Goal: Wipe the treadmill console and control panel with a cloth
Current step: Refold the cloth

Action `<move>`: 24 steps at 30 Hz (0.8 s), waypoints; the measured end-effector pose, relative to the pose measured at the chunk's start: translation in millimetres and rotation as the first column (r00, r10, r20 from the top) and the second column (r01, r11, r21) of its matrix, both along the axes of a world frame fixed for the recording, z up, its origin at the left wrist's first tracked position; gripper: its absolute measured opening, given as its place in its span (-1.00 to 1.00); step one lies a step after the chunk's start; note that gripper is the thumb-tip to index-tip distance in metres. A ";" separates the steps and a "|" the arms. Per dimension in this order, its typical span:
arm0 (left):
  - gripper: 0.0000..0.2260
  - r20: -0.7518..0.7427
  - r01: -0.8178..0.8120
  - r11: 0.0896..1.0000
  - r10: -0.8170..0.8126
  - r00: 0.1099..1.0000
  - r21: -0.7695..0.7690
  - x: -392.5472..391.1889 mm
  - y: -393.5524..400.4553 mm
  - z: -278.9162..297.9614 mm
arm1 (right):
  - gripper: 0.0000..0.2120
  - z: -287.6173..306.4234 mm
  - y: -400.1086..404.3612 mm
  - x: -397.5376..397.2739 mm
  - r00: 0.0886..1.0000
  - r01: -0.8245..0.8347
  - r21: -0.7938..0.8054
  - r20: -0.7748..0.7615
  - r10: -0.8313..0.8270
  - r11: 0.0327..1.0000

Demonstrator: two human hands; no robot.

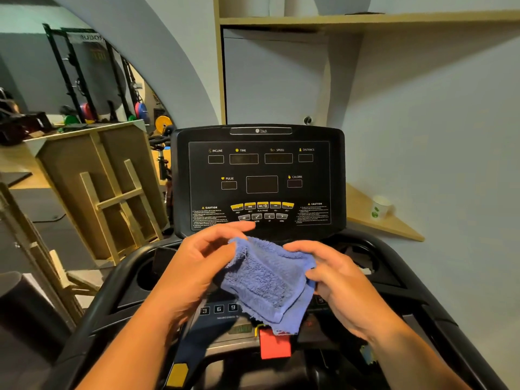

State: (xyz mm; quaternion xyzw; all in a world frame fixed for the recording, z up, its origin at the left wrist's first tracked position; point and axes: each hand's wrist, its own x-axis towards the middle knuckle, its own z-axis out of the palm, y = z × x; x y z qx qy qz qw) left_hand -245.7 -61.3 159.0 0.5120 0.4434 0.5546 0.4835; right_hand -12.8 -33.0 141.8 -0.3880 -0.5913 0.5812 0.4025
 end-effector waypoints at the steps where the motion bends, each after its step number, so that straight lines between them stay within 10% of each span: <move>1: -0.95 0.004 -0.005 1.000 0.005 1.000 -0.011 1.3 -0.4 1.7 | -0.48 1.1 0.4 1.2 1.000 -0.018 0.008 -0.003 0.018 1.000; 19: -0.69 0.312 0.169 0.984 -0.146 0.939 -0.049 -5.5 -8.4 37.9 | -0.77 23.6 8.5 0.1 0.988 -0.105 0.279 -0.081 0.132 0.955; 24: -0.86 0.610 0.167 0.920 0.092 0.787 -0.355 3.9 32.6 30.3 | -0.72 15.9 33.6 -38.1 0.905 -0.020 -0.297 -0.412 -0.109 0.955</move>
